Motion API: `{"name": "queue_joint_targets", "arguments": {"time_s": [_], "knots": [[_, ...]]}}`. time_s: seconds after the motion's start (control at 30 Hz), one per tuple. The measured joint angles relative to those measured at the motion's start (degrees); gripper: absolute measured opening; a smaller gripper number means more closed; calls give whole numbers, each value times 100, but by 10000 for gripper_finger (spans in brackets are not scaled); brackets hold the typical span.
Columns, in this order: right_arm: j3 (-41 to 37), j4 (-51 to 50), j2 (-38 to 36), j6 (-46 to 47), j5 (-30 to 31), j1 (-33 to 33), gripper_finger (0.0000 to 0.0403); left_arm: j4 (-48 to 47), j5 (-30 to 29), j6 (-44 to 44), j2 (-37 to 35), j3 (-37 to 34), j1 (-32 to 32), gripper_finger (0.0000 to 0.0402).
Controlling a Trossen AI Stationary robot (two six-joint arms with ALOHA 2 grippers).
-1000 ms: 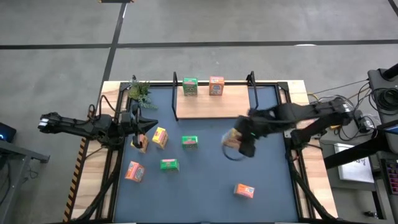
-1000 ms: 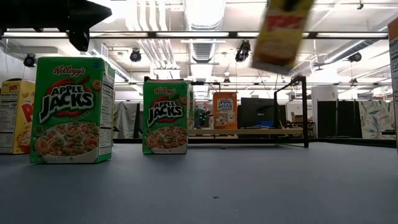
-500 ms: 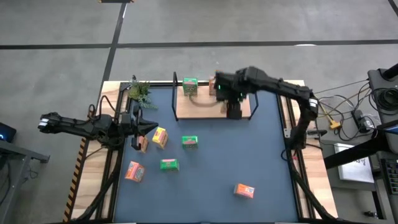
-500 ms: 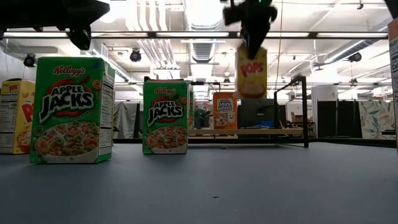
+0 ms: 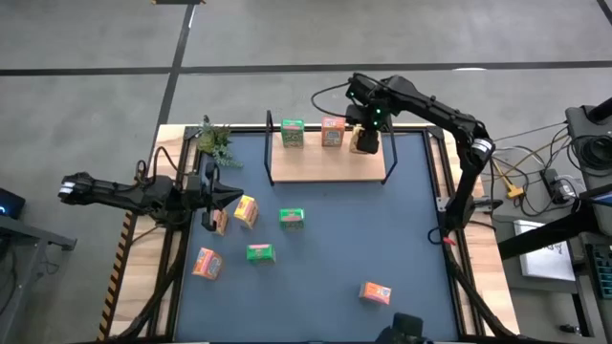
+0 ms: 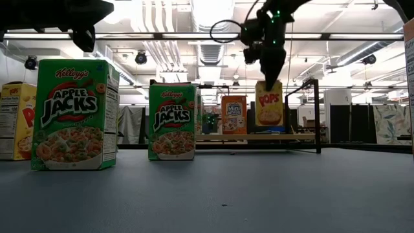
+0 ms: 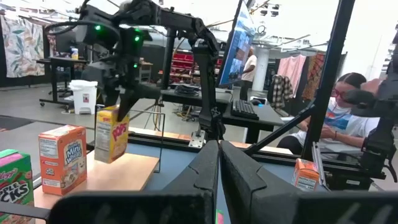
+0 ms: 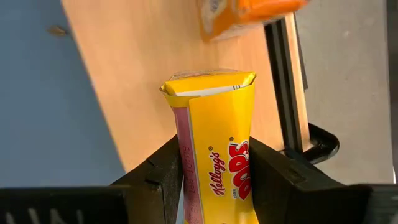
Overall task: Stack cereal on shelf
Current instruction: Stack the right yellow cereal box on the shelf
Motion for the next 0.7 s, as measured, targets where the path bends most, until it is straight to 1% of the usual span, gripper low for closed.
{"name": "queue_joint_targets", "arguments": {"time_s": [0.27, 0.6, 0.7], "knots": [[-288, 247, 11, -89, -7, -72, 144, 1, -6, 2, 0, 0, 0, 0], [-329, 460, 15, 49, 44, -73, 194, 1, -19, 2, 0, 0, 0, 0], [-315, 422, 13, 129, 44, -73, 203, 1, -21, 2, 0, 0, 0, 0]]}}
